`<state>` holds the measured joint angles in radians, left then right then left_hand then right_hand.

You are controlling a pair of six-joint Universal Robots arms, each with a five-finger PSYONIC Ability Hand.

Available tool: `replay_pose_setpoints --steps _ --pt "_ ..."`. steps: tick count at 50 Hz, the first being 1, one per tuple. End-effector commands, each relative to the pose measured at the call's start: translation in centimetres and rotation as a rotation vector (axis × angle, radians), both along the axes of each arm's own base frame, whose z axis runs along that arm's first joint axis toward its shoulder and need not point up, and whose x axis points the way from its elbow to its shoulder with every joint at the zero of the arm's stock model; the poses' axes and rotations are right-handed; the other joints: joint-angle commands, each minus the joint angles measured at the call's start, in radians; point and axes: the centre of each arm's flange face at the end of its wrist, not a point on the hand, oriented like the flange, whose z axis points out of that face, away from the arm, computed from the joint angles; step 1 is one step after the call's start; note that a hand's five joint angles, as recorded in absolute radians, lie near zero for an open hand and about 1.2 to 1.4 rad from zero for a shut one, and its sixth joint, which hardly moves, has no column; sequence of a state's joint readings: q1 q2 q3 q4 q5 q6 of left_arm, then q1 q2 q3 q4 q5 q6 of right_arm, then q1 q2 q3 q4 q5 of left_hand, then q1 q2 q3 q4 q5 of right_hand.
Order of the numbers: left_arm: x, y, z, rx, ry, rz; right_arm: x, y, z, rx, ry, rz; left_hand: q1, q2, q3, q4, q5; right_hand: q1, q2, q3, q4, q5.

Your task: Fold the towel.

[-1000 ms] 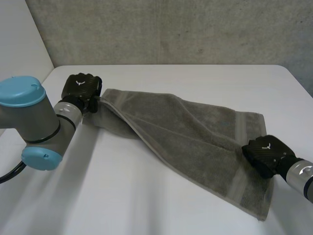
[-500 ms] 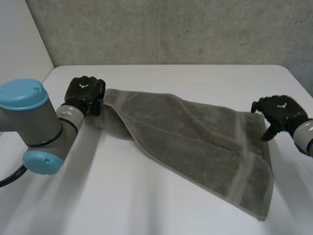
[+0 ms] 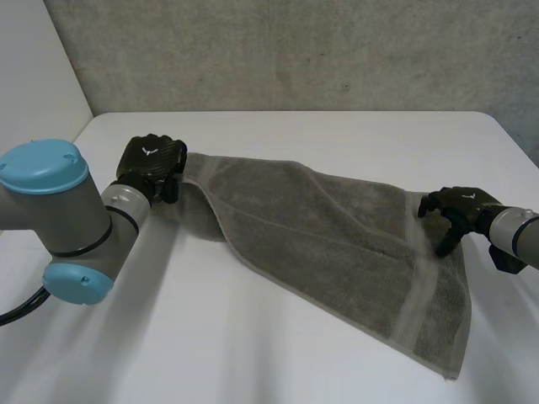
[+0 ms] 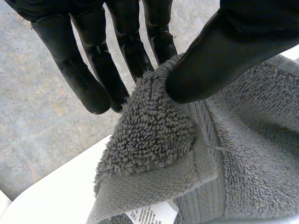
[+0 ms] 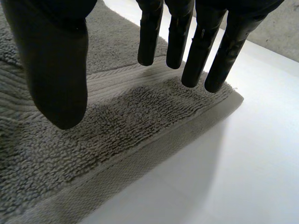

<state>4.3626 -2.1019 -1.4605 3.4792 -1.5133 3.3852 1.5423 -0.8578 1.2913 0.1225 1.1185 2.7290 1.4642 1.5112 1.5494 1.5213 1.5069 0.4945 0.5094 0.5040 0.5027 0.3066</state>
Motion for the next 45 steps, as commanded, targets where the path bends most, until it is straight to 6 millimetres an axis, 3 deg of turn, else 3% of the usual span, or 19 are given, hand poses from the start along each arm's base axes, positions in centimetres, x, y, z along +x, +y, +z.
replay_pose_setpoints --steps 1,3,8,18,23,25,27,36,45 --pt "0.0 -0.1 -0.1 -0.002 0.000 -0.001 -0.1 0.3 -0.1 0.006 0.003 -0.002 -0.068 -0.115 -0.153 -0.125 -0.285 0.037 0.022 0.027 0.028 0.050" --pt "-0.1 0.0 -0.1 0.000 0.000 -0.002 -0.1 0.3 -0.3 0.010 0.003 -0.003 -0.068 -0.115 -0.153 -0.125 -0.285 0.066 0.051 0.057 0.058 0.079" --pt "-0.1 0.0 -0.1 0.000 0.000 -0.002 -0.1 0.2 -0.6 0.002 0.013 0.008 -0.068 -0.115 -0.153 -0.125 -0.285 0.421 0.406 0.411 0.412 0.434" --pt "-0.1 0.0 -0.1 -0.003 0.001 -0.002 1.2 0.6 -0.9 -0.027 0.098 0.046 -0.068 -0.115 -0.153 -0.125 -0.285 0.536 0.521 0.526 0.528 0.549" --pt "-0.1 0.0 -0.1 -0.001 0.002 -0.002 1.4 0.7 -1.2 -0.025 0.114 0.054 -0.068 -0.115 -0.153 -0.125 -0.285 0.410 0.395 0.400 0.401 0.423" --pt "-0.1 0.0 -0.1 -0.001 0.002 -0.002 1.4 0.8 -1.1 -0.022 0.107 0.052 -0.068 -0.115 -0.153 -0.125 -0.285 0.091 0.077 0.082 0.083 0.105" --pt "-0.1 0.0 -0.1 -0.001 0.002 -0.002 1.3 0.8 -1.1 -0.023 0.106 0.049 -0.068 -0.115 -0.153 -0.125 -0.285 -0.030 -0.045 -0.039 -0.038 -0.016" --pt "-0.1 0.0 -0.1 -0.001 0.002 -0.002 1.4 1.1 0.5 -0.040 0.075 0.045 -0.068 -0.115 -0.153 -0.125 -0.285 -0.048 -0.063 -0.058 -0.057 -0.035" --pt "0.0 0.0 0.0 -0.003 0.002 0.001 1.7 4.8 3.0 -0.038 0.046 0.086 -0.068 -0.115 -0.153 -0.125 -0.285 -0.104 -0.119 -0.114 -0.112 -0.091"
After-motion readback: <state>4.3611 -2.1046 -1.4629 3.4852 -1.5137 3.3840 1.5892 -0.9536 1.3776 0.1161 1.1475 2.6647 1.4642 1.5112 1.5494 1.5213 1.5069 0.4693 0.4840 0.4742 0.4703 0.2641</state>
